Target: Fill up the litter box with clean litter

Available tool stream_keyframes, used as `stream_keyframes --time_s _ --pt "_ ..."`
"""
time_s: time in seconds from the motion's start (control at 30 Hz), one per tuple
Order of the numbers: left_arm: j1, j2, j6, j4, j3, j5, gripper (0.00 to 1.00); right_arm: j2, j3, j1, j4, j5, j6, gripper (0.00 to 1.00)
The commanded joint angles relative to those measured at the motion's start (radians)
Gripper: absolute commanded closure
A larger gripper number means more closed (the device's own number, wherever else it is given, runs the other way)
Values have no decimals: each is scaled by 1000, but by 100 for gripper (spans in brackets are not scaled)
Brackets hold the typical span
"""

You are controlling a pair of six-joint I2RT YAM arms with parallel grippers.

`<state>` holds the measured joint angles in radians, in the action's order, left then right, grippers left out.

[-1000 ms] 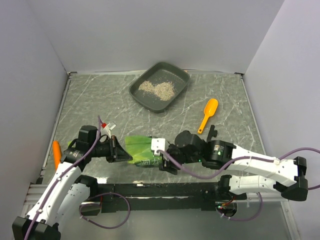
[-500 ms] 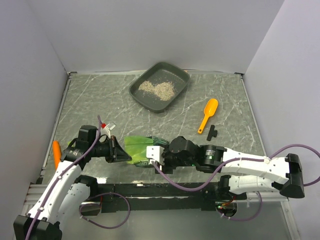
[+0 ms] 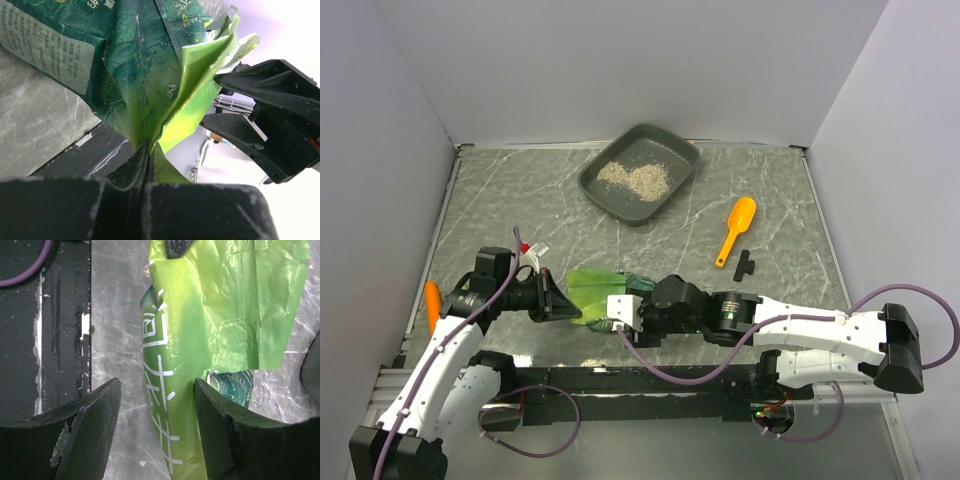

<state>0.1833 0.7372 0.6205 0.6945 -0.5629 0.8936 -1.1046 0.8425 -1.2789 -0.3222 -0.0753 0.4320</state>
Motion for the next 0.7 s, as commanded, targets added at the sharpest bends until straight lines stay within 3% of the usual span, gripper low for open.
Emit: stream_keyframes --time_s 0.0,0.23,0.3,0.33,0.37,0.47,0.57,0.6,0.63,0.67 --pt "-19 7 -34 16 -38 -47 99 -24 -20 6 61 29 -4 34" --pt "-27 1 -54 31 -37 -30 99 -61 -25 58 41 16 -4 43" --pt "-30 5 -64 36 -45 -25 99 -76 -23 72 22 16 -4 51" --pt "-30 7 -74 40 -48 -22 99 -78 -17 75 15 14 -4 59" --pt "-33 13 -79 43 -49 -21 99 -81 -16 78 6 16 -6 75" --pt "-36 16 -96 45 -75 -33 99 -92 -8 90 -41 32 -7 100" --pt "-38 24 -136 66 -153 -140 98 -92 7 115 -109 17 -22 100" --pt "-38 22 -152 69 -211 -163 93 -72 10 121 -121 2 -30 100" --pt "-38 18 -188 72 -241 -180 82 -60 16 131 -130 -20 -33 100" --pt "-39 2 -205 74 -271 -206 78 -51 23 154 -155 -53 -35 100"
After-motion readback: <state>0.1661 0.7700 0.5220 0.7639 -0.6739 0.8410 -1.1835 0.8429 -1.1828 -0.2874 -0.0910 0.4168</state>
